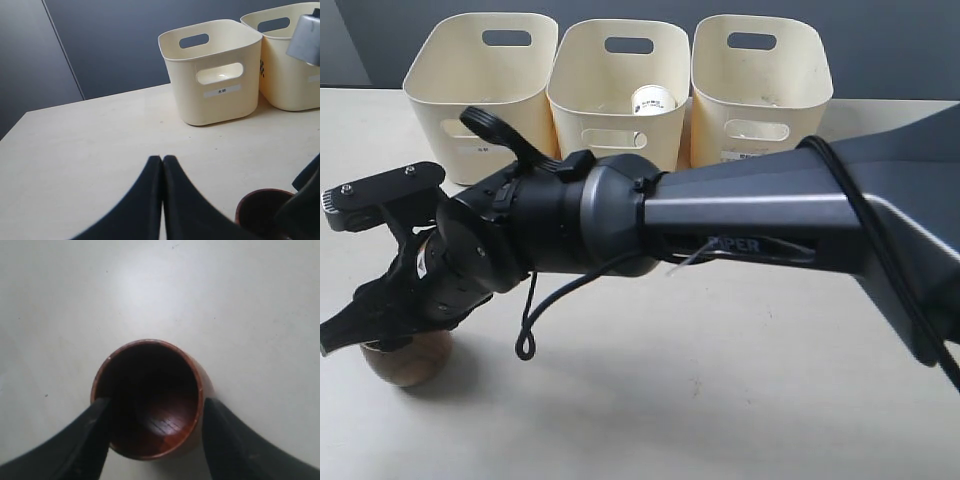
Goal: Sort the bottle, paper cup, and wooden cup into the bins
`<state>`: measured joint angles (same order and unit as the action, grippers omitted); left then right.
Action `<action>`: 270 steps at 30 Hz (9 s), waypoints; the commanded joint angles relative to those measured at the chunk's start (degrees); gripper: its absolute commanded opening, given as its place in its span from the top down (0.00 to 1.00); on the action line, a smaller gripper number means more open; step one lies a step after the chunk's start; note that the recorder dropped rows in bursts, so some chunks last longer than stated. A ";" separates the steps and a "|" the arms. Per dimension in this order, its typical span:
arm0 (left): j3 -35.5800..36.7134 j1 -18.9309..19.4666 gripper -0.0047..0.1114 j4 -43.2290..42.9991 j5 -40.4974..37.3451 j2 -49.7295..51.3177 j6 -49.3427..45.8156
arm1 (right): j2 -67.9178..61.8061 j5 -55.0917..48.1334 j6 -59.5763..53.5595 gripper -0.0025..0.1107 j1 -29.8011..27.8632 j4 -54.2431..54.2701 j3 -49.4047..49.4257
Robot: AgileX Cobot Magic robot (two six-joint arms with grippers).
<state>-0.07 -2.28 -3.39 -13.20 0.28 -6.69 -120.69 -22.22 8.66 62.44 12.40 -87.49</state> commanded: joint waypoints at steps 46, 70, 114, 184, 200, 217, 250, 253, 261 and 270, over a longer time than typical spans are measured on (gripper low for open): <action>0.07 -0.18 0.96 -0.33 0.31 -0.28 0.11 | 7.26 4.47 2.86 0.98 -7.98 -5.59 -0.31; 0.07 -0.18 0.96 -0.33 0.31 -0.28 0.11 | 5.83 32.26 2.86 0.98 -18.40 0.09 -0.42; 0.07 -0.18 0.96 -0.33 0.31 -0.28 0.11 | -14.33 24.46 -1.11 0.74 -23.75 -0.71 -25.98; 0.07 -0.18 0.96 -0.33 0.34 -0.28 0.11 | 28.46 -47.74 4.88 0.61 -23.75 -23.79 -25.78; 0.07 -0.18 0.96 -0.33 0.20 -0.28 0.11 | 53.10 -47.74 6.52 0.61 -23.64 -31.50 -6.36; 0.07 -0.18 0.96 -0.33 0.29 -0.28 0.11 | 81.87 -42.27 9.52 0.61 -23.64 -34.28 22.39; 0.07 -0.18 0.96 -0.33 0.29 -0.28 0.11 | 120.69 -42.71 19.28 0.61 -23.64 -30.97 52.09; 0.07 -0.18 0.96 -0.33 0.29 -0.28 0.11 | 120.69 -43.48 19.40 0.61 -23.64 -26.74 53.78; 0.07 -0.18 0.96 -0.33 0.29 -0.28 0.11 | 120.69 -34.72 19.40 0.61 -23.64 -25.10 55.80; 0.07 -0.18 0.96 -0.33 0.29 -0.28 0.11 | 120.69 -24.03 19.40 0.61 -23.64 -25.17 59.77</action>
<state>-0.07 -2.28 -3.39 -13.20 0.28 -6.69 -0.29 -49.19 28.08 39.06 -12.70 -29.90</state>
